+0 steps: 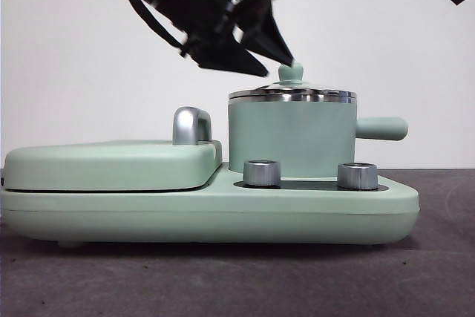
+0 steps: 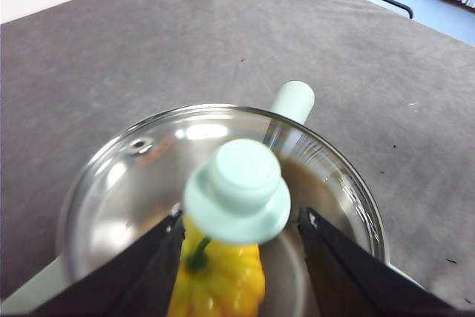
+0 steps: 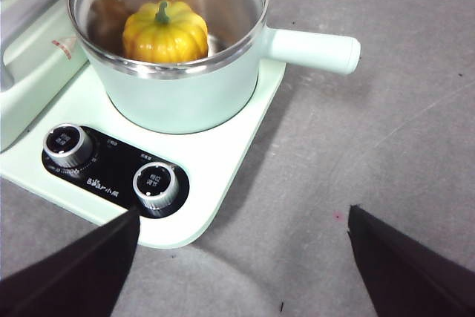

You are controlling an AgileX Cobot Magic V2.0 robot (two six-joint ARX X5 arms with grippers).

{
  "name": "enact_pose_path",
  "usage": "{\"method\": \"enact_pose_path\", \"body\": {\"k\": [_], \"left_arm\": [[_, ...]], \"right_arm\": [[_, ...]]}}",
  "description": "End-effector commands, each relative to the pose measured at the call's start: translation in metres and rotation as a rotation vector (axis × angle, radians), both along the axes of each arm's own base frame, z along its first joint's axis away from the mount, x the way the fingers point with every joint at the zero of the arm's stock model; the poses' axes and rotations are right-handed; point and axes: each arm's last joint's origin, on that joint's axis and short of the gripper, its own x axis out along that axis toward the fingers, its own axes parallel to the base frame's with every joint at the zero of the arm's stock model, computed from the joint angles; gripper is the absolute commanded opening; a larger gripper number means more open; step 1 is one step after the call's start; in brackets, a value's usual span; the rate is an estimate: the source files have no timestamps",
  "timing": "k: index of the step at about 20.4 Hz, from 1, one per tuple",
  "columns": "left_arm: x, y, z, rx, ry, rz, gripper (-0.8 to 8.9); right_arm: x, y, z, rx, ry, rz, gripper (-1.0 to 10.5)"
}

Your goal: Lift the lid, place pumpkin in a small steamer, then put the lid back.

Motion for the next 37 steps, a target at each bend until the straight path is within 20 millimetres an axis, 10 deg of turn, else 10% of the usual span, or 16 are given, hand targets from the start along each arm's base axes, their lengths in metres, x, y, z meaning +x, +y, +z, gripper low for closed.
{"method": "enact_pose_path", "body": {"k": [1, 11, 20, 31, 34, 37], "left_arm": [[-0.007, 0.011, 0.018, -0.033, 0.058, 0.038, 2.58], [-0.039, 0.093, 0.051, 0.016, 0.308, 0.259, 2.58], [-0.096, 0.152, 0.027, -0.011, 0.385, 0.482, 2.57], [-0.134, 0.168, 0.009, -0.024, 0.405, 0.508, 2.49], [-0.137, 0.168, 0.007, -0.007, 0.439, 0.495, 2.46], [-0.139, 0.167, 0.005, 0.001, 0.470, 0.478, 0.30]], "right_arm": [[0.001, 0.001, 0.002, 0.015, -0.007, 0.000, 4.3], [0.009, 0.008, -0.001, 0.019, 0.024, 0.030, 4.3], [0.054, 0.040, -0.017, 0.085, 0.091, 0.173, 4.3], [0.073, 0.053, -0.030, 0.111, 0.132, 0.227, 4.2], [0.072, 0.053, -0.030, 0.118, 0.143, 0.252, 2.7], [0.072, 0.054, -0.029, 0.111, 0.123, 0.259, 0.2]]}}
